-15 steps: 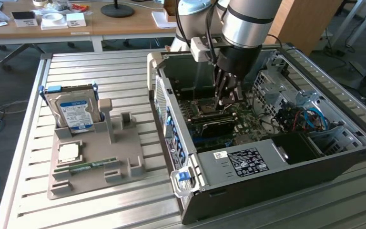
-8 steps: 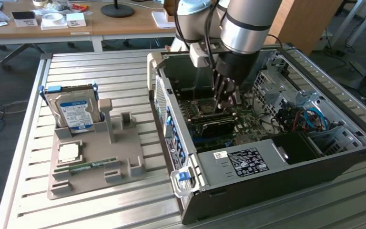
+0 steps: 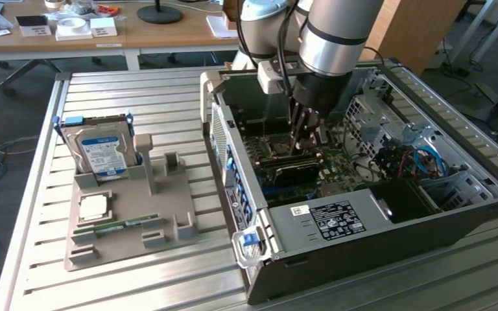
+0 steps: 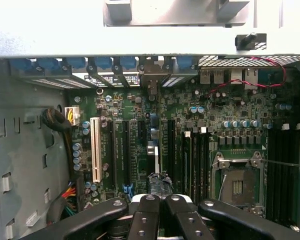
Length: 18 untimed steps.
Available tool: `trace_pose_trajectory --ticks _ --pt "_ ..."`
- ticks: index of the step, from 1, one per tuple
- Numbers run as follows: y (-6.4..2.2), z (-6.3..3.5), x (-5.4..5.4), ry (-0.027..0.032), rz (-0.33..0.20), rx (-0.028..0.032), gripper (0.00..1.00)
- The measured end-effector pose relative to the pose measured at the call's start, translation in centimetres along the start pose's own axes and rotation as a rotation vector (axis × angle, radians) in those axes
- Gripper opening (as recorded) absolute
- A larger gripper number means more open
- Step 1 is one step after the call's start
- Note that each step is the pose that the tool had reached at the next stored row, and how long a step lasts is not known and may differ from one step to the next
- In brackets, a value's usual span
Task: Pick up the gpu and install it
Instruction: 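Press down on the gpu until it lock into place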
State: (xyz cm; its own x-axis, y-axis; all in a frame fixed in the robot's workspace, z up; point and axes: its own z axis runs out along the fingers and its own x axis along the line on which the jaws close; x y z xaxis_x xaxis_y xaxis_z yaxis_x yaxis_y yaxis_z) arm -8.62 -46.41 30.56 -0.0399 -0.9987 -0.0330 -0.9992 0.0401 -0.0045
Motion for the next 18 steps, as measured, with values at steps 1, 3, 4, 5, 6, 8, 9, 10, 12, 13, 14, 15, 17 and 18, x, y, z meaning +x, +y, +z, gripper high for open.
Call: trace_pose_trajectory --ticks 1,3,4,5,6,8,9,10,12,13,14,15,17,18 --pt "0.00 0.02 -0.02 -0.0002 0.000 0.0001 0.11" --pt "0.01 0.06 -0.15 -0.0002 0.000 0.0000 0.11" --pt "0.00 0.07 -0.19 -0.0002 0.000 0.0001 0.11" --pt "0.00 0.07 -0.19 -0.0002 0.000 0.0000 0.11" --pt "0.01 0.07 -0.19 -0.0001 0.000 0.0000 0.11" --pt "0.01 0.07 -0.19 0.0000 0.000 0.0000 0.11" --pt "0.01 0.08 -0.19 0.0001 0.000 -0.0001 0.11" --pt "0.01 0.13 -0.19 -0.0002 0.000 0.0000 0.11" --pt "0.01 0.28 -0.18 -0.0002 0.000 0.0000 0.11" --pt "0.01 0.34 -0.18 -0.0001 0.000 -0.0001 0.11" --pt "0.01 0.34 -0.18 0.0001 0.000 -0.0001 0.11" --pt "0.01 0.34 -0.18 0.0001 0.000 -0.0001 0.11" --pt "0.01 0.34 -0.18 -0.0001 0.000 -0.0001 0.11" --pt "0.02 0.39 -0.15 -0.0003 0.000 0.0001 0.11"
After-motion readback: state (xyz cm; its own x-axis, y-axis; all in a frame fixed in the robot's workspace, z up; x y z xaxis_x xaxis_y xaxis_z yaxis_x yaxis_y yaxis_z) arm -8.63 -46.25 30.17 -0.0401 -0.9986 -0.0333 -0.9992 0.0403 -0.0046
